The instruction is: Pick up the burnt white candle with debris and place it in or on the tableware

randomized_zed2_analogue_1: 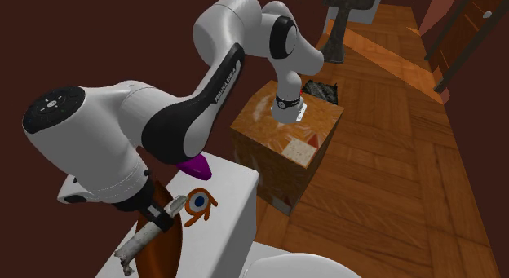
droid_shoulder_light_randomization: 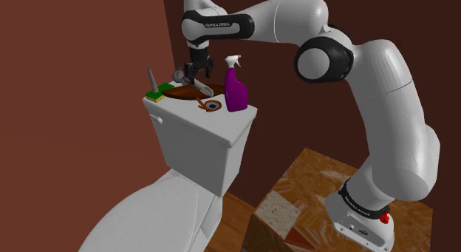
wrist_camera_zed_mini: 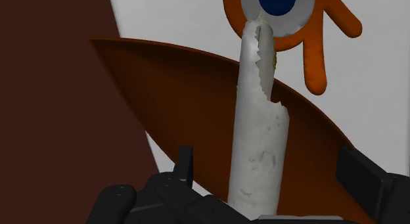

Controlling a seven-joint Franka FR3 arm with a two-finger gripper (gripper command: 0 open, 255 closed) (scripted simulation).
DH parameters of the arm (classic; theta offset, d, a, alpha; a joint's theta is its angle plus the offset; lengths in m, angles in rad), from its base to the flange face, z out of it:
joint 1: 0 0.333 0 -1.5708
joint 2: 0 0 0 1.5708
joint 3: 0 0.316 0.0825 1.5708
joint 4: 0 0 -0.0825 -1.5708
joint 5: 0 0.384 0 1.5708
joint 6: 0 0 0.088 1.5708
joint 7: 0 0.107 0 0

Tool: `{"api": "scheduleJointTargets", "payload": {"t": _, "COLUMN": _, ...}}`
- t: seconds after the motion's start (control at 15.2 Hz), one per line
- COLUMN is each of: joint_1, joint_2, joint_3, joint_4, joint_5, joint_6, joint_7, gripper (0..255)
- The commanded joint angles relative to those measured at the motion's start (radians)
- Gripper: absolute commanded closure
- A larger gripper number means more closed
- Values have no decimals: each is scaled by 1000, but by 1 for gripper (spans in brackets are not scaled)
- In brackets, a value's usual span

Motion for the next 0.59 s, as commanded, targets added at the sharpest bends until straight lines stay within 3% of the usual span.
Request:
{"api": "scheduleJointTargets", "payload": {"t": 0.0, "joint_1": 5, "joint_2": 6, "joint_3": 0, "joint_4": 70, "joint_5": 0, "joint_6": -64, "joint_7": -1, "gripper": 0}}
{"api": "scheduleJointTargets", "payload": {"t": 0.53, "joint_1": 7, "joint_2": 11, "joint_3": 0, "joint_4": 105, "joint_5": 0, "joint_6": -94, "joint_7": -2, "gripper": 0}}
